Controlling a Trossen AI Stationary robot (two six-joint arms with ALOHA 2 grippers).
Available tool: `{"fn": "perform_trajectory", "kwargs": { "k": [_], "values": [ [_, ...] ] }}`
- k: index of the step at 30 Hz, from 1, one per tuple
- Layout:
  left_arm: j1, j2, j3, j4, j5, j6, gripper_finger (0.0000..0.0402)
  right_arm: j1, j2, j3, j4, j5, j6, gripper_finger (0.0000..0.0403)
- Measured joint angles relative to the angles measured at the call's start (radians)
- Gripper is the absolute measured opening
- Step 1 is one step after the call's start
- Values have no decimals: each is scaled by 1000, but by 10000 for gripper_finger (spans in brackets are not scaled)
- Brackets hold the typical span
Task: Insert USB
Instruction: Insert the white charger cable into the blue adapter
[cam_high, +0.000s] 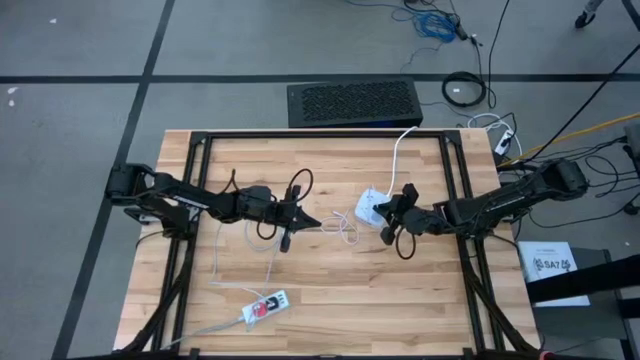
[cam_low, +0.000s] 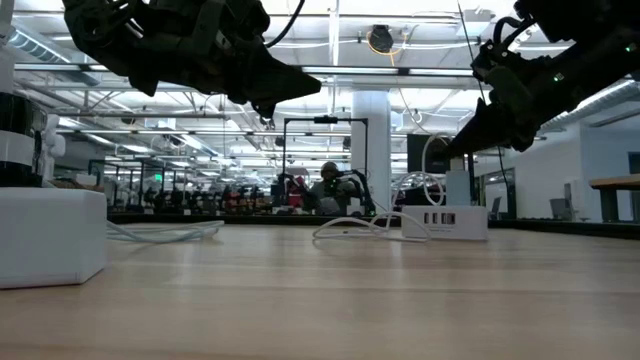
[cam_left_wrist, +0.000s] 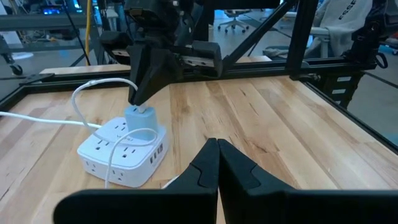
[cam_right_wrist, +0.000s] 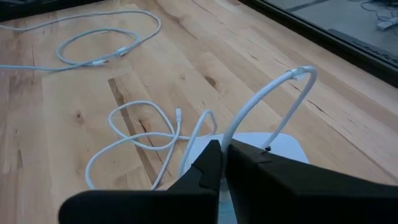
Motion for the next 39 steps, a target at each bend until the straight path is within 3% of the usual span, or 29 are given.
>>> {"fn": "perform_trajectory", "kwargs": {
  "k": [26, 39],
  "values": [
    [-2, 0, 0, 0, 0, 0, 3, 36, 0, -17, 5, 50, 61, 4],
    [-4, 0, 1, 0, 0, 0, 3, 24, 4, -24, 4, 16, 41, 101]
  ]
}}
